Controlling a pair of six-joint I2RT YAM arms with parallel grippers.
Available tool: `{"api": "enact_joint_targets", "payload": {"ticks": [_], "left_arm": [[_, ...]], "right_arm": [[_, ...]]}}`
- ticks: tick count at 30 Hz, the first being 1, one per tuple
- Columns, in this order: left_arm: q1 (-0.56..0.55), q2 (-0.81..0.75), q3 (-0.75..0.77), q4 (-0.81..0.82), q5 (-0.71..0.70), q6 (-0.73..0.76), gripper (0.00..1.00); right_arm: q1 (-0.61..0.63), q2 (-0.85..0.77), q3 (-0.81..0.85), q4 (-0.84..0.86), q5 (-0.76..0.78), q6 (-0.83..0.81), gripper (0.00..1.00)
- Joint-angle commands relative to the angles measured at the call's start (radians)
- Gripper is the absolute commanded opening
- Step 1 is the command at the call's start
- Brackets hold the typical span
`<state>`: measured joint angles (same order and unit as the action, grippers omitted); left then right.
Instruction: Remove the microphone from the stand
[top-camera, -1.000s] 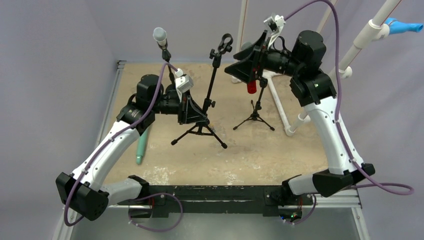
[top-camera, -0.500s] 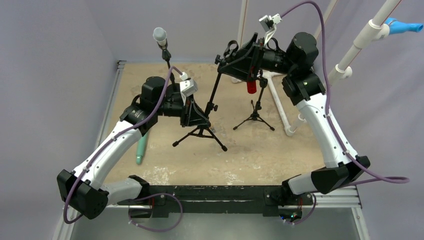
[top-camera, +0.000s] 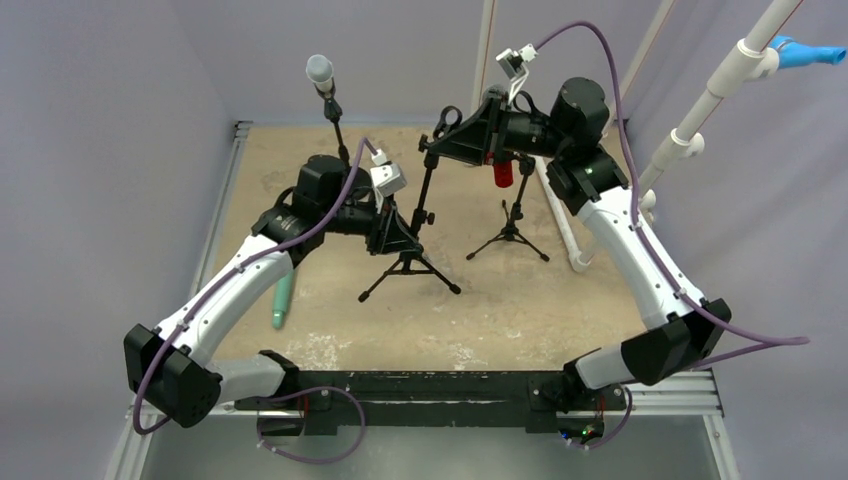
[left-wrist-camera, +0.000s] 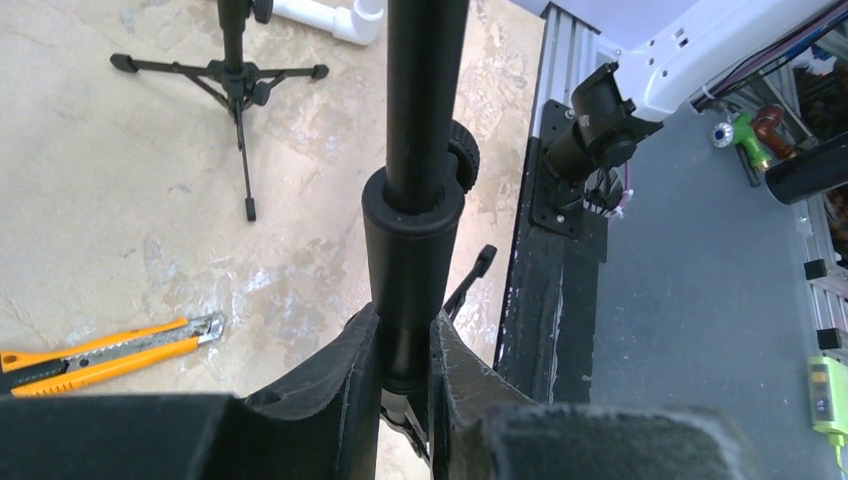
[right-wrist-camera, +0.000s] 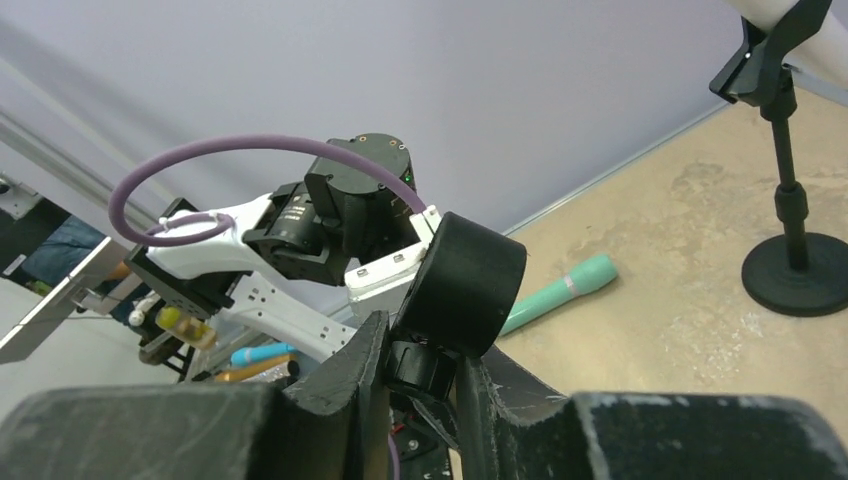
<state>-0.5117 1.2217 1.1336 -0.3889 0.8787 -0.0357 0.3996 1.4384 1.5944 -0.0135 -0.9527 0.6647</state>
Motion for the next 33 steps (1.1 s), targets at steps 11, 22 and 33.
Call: {"api": "enact_joint_targets", "payload": {"ticks": [11,22,33], "left_arm": [[-0.007,-0.001,0.089,0.087,0.031,-0.040,0.00],[0.068,0.000,0.037,0.163,0.011,-0.036,0.00],[0.193,0.192,0.083,0.434,-0.066,0.122,0.00]], "right_arm": [[0.073,-0.068,-0.181,-0.117,0.106,-0.297,0.00],[0.079,-0.109,-0.073,-0.335,0.147,-0.503,0.92],[0.023,-0.201,-0.067,-0.517,0.209,-0.740,0.98]]}}
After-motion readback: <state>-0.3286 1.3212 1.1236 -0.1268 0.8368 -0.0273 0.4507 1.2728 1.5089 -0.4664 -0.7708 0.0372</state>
